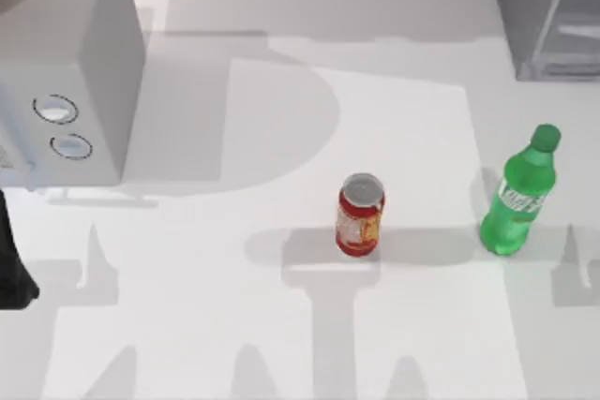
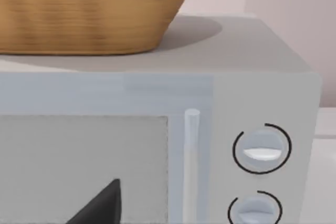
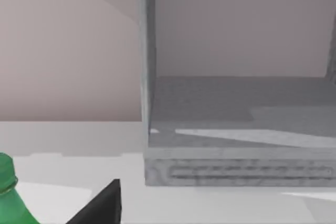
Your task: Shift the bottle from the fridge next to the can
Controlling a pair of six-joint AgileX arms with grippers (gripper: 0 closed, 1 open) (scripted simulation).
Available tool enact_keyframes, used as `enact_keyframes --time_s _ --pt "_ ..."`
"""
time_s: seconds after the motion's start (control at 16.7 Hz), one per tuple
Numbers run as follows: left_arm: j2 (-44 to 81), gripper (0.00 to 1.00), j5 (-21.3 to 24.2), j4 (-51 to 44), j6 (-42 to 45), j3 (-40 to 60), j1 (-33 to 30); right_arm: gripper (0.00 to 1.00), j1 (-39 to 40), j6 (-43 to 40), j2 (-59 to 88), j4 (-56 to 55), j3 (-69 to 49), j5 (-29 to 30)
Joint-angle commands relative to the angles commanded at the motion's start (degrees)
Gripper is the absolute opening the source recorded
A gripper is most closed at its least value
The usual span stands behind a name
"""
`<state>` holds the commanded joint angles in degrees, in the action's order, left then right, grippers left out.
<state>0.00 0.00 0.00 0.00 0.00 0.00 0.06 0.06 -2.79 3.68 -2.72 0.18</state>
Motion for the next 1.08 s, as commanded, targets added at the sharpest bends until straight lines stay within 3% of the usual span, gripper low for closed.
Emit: enact_keyframes --time_s 0.24,0.84,1.08 --pt "0.0 1.0 0.0 0.0 0.0 0.0 0.0 1.0 0.0 0.0 -8.3 13.5 -6.9 -0.1" --pt "0.0 1.0 0.0 0.0 0.0 0.0 0.0 1.0 -0.1 -0.4 -34.1 64.9 -28.0 -0.2" --pt "0.0 1.0 0.0 0.0 0.0 0.0 0.0 1.0 -0.2 -0.6 -41.1 77.2 -33.7 -0.2"
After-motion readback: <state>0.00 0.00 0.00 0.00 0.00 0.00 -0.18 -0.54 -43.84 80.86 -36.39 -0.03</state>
